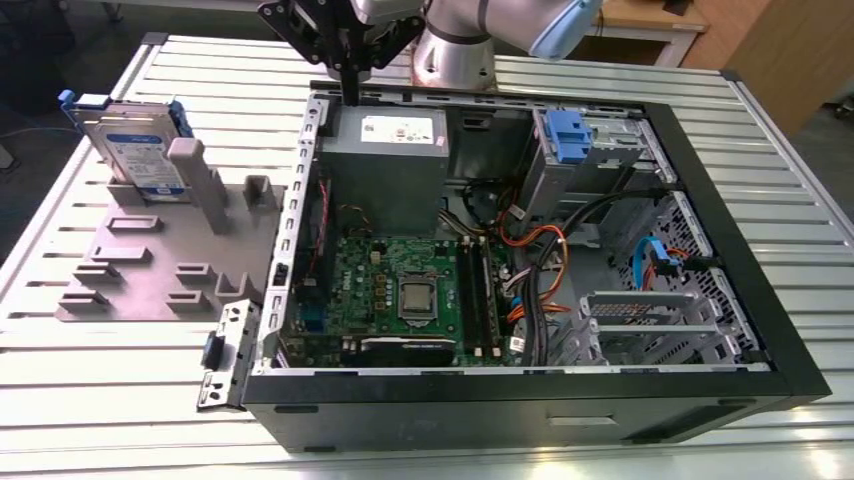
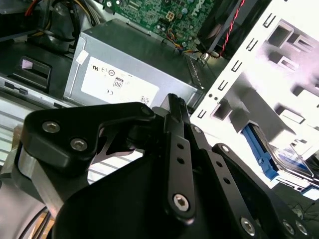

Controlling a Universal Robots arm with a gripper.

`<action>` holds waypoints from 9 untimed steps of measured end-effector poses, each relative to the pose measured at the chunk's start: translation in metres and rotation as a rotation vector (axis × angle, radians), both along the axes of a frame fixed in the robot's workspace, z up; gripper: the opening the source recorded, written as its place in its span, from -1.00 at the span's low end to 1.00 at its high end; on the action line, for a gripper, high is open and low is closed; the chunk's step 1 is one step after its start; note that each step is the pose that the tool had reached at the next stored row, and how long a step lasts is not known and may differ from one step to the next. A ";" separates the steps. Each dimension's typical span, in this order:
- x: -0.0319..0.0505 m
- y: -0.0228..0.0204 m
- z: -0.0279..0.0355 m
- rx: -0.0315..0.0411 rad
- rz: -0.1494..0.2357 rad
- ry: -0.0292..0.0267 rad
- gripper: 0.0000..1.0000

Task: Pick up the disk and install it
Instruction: 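Reach for the disk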

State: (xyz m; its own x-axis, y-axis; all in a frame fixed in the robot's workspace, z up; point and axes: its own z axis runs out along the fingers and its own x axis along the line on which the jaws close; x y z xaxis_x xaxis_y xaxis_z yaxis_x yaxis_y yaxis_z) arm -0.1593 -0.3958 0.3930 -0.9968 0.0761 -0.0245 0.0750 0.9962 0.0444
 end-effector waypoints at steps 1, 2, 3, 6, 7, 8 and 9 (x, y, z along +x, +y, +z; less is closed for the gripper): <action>0.0000 0.0000 0.0000 0.0000 0.000 0.0000 -0.79; 0.0000 0.0000 0.0000 0.0000 0.000 0.0000 -0.79; 0.0000 0.0000 0.0000 0.0000 0.000 0.0000 -0.79; -0.0001 0.0000 0.0000 0.0000 0.000 0.0000 -0.79; -0.0004 0.0000 0.0000 0.0000 0.000 0.0000 -0.79; -0.0009 0.0000 0.0000 0.0000 0.000 0.0000 -0.79; -0.0017 0.0000 0.0000 0.0000 0.000 0.0000 -0.79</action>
State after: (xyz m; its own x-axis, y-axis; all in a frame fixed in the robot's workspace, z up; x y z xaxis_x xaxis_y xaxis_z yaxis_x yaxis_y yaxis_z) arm -0.1610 -0.3959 0.3930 -0.9968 0.0763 -0.0245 0.0751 0.9962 0.0444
